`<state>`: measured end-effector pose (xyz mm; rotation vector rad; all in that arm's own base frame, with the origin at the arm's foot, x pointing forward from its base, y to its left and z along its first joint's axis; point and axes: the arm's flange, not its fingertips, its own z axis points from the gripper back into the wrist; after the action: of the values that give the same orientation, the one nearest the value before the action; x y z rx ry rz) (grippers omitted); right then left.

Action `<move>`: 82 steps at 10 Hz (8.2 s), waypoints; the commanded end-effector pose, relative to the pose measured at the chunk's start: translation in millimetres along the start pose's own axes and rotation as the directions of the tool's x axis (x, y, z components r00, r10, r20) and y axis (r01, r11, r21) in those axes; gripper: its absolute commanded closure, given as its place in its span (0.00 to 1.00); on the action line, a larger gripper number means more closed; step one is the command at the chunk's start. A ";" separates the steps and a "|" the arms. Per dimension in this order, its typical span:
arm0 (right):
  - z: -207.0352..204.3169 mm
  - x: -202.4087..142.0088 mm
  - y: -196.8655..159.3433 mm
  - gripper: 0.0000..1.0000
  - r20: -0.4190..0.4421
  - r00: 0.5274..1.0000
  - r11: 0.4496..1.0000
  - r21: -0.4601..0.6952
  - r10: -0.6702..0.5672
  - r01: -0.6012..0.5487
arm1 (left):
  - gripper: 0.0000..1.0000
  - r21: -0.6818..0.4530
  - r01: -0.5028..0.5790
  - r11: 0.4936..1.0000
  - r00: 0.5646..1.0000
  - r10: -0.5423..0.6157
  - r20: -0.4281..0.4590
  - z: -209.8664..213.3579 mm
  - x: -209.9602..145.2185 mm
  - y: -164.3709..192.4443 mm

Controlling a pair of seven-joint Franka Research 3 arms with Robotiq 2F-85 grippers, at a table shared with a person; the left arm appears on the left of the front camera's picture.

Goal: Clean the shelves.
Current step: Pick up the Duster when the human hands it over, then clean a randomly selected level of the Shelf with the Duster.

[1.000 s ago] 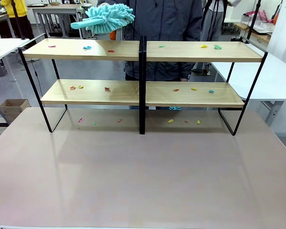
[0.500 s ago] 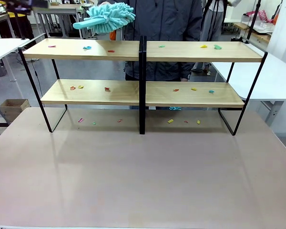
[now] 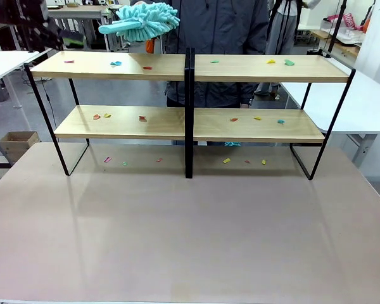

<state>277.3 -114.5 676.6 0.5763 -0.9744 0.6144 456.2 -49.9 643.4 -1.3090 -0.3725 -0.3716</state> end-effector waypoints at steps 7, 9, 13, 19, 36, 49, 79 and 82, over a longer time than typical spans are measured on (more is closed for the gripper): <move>0.5 1.3 0.5 0.00 -0.002 1.000 1.000 0.004 0.000 0.000 | 0.00 -0.134 -0.282 0.950 0.958 0.286 0.016 -57.4 38.2 35.2; 0.5 1.3 0.5 0.00 -0.002 1.000 1.000 0.004 0.000 0.000 | 0.00 -0.139 -0.291 0.947 0.955 0.295 0.012 -68.5 44.4 39.1; 0.5 1.3 0.5 0.00 -0.002 1.000 1.000 0.004 0.000 0.000 | 0.58 -0.137 -0.288 0.948 0.956 0.293 0.018 -71.9 46.6 38.7; 0.5 1.3 0.5 0.00 -0.002 1.000 1.000 0.004 0.000 0.000 | 0.94 -0.119 -0.282 0.952 0.959 0.284 0.000 -75.5 43.2 39.0; 0.5 1.3 0.5 0.00 -0.002 1.000 1.000 0.004 0.000 0.000 | 1.00 -0.104 0.148 0.984 0.985 -0.156 -0.078 187.7 -164.6 -95.1; 0.5 1.3 0.5 0.00 -0.002 1.000 1.000 0.004 0.000 0.000 | 0.87 -0.032 -0.136 0.990 0.938 0.118 -0.326 61.8 -51.0 -47.9; 0.5 1.3 0.5 0.00 -0.002 1.000 1.000 0.004 0.000 0.000 | 0.87 -0.062 -0.292 0.955 0.955 0.287 -0.072 163.8 -169.4 -48.8; 0.5 1.3 0.5 0.00 -0.002 1.000 1.000 0.004 0.000 0.000 | 0.87 -0.017 -0.339 0.941 0.941 0.338 -0.034 163.8 -164.5 -45.3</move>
<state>277.6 -114.8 676.3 0.5772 -0.9738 0.6139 276.2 121.3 634.8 -1.3462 -0.1243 -0.1210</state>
